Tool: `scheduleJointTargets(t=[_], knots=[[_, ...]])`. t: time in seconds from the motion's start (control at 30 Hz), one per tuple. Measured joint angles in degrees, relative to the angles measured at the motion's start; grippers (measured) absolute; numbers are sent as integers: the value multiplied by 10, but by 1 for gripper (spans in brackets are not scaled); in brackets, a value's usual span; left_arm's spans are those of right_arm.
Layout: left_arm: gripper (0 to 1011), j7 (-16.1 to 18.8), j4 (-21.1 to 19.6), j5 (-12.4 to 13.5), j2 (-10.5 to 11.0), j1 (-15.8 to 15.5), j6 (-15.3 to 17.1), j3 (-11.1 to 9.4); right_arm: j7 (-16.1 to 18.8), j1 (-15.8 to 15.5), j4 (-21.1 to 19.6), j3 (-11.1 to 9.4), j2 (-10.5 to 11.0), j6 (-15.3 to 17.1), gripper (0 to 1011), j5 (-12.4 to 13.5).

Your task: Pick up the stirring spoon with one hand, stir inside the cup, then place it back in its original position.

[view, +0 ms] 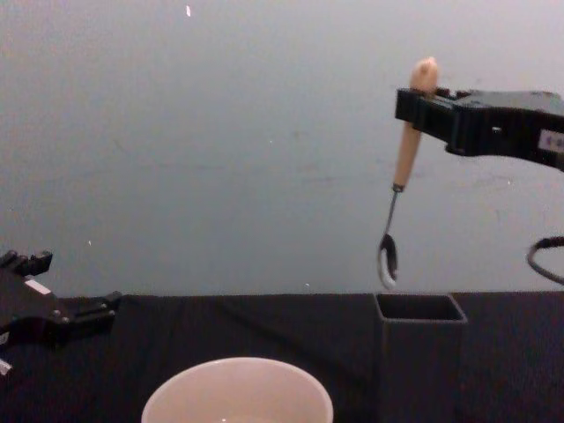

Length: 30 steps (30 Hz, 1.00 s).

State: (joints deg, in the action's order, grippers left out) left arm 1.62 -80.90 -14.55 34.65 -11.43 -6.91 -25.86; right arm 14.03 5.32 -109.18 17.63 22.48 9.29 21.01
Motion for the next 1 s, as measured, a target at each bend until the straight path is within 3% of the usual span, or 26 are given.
scheduleJointTargets(t=[0.3,1.0], knots=[[1001,0,0,0,0,0,0,0,-17,-13,-7,-14,-7,18,201,-14],[1001,0,0,0,0,0,0,0,-23,-24,16,-15,-33,55,201,-41]])
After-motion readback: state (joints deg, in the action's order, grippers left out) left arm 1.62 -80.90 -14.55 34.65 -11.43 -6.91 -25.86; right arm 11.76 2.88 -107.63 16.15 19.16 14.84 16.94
